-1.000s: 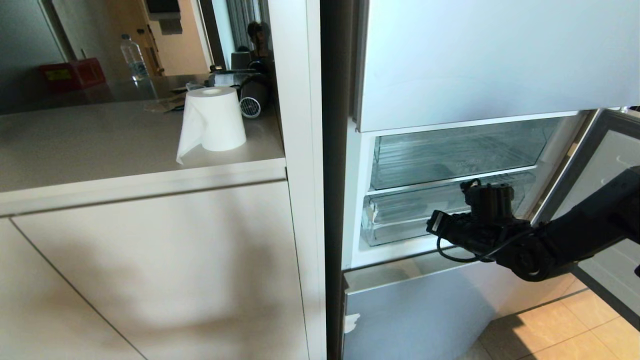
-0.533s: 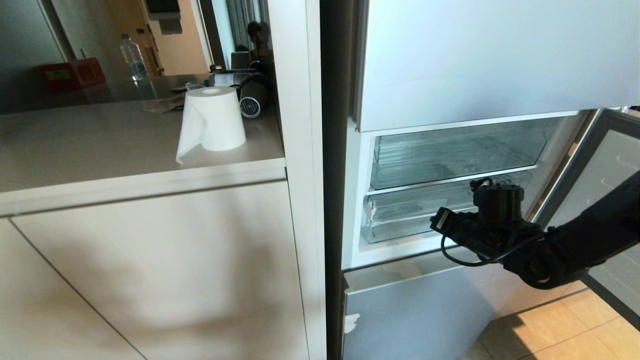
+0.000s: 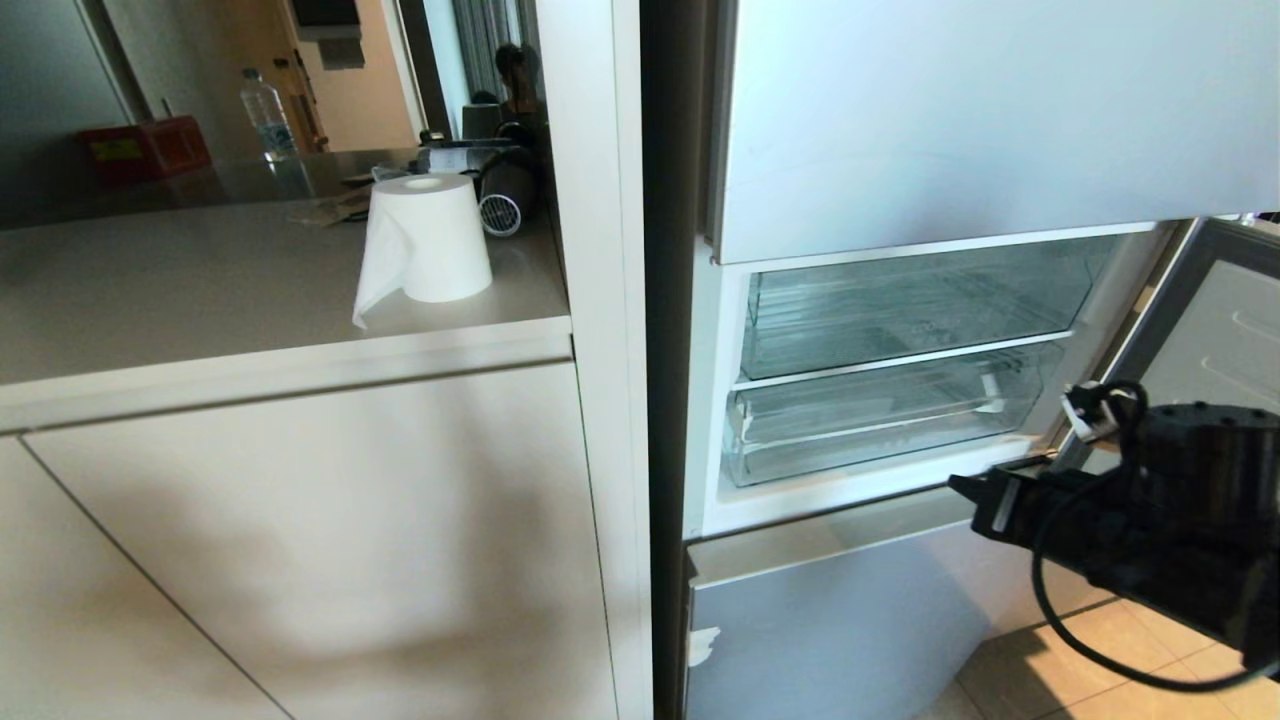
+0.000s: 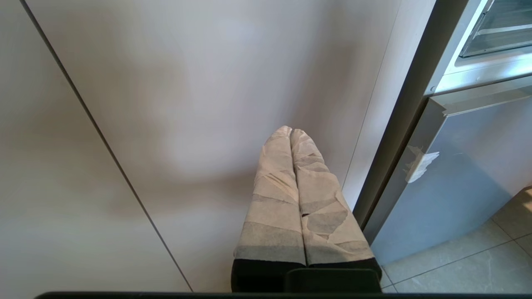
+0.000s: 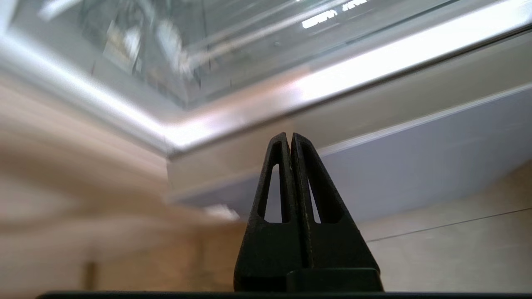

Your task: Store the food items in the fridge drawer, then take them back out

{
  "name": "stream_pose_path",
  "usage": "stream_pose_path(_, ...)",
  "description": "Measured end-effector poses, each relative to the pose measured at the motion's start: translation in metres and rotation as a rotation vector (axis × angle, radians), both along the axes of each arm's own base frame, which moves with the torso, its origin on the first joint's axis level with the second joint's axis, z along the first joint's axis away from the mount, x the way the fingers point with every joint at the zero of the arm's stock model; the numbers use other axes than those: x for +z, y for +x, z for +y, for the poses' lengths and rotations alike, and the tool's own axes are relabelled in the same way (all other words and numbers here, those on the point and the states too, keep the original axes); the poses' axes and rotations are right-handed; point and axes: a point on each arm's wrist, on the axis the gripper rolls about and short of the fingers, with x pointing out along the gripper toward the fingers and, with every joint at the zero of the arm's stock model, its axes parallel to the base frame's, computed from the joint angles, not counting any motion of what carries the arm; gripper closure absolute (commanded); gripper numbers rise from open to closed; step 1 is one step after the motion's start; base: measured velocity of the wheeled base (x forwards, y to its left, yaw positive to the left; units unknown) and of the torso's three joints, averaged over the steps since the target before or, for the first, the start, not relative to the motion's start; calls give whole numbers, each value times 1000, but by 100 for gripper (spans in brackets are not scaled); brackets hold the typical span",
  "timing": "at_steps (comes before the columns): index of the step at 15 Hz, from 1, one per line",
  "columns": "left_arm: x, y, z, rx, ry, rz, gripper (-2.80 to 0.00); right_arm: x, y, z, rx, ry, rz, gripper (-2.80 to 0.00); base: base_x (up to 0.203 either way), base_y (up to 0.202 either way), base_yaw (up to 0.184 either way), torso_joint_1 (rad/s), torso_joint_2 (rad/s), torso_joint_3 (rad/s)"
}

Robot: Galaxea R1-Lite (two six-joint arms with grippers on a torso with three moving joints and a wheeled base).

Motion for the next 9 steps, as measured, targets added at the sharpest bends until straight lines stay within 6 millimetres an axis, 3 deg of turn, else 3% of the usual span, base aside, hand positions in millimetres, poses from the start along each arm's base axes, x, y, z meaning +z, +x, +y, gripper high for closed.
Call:
stream_pose_path(5, 0, 0, 0, 0, 0, 0, 0, -4, -117, -26, 63, -191, -97, 0, 0, 0, 0, 0, 0, 0)
stream_pose_path(9, 0, 0, 0, 0, 0, 0, 0, -17, -186, -43, 51, -257, -167, 0, 0, 0, 0, 0, 0, 0)
